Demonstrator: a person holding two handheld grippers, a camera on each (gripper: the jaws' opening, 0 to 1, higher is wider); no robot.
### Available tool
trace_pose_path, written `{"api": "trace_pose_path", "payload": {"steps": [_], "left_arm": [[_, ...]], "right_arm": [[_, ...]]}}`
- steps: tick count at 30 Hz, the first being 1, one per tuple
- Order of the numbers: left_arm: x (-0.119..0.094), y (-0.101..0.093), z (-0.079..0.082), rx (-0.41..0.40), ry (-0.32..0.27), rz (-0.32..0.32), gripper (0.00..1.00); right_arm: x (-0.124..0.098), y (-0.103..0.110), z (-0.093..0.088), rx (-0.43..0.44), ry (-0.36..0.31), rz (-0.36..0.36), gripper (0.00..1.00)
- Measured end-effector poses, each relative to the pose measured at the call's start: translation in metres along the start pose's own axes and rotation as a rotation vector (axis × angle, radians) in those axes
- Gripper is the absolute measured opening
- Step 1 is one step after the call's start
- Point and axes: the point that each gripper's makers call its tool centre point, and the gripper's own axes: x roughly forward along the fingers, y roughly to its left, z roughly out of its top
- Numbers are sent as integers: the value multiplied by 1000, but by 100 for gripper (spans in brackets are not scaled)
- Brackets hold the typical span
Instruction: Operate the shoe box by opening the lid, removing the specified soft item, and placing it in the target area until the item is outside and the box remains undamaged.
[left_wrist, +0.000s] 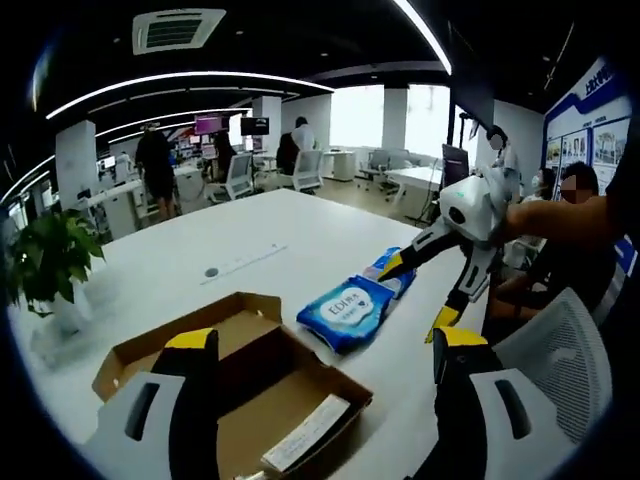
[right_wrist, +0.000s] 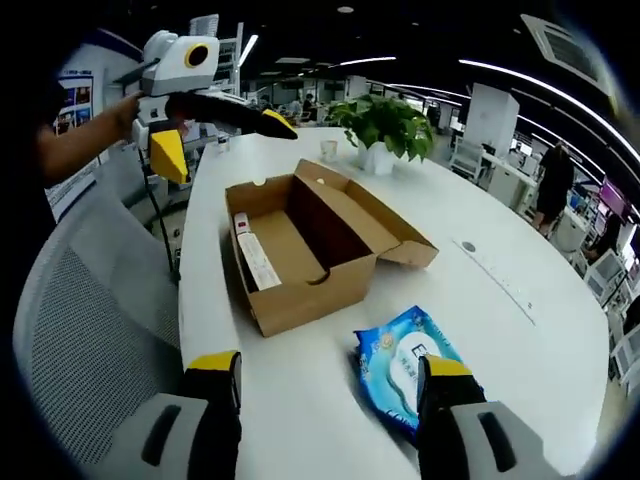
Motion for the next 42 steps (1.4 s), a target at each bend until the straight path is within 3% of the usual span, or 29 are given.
{"api": "trace_pose_path", "payload": {"steps": [5,17,33,42], "left_arm": [[-18,3,-10,-10,-21,28,100],[-56,12,-35,-35,-57,99,100],[-85,13,-75,-21,-37,175,100],[-91,16,-71,-32,-94,232,100]], "right_arm": [[11,7,13,-38,-13,32,70],[42,17,38,-106,-13,98,68],[84,34,59,-233,38,197,60],[112,40,61,-316,99,248,57]]}}
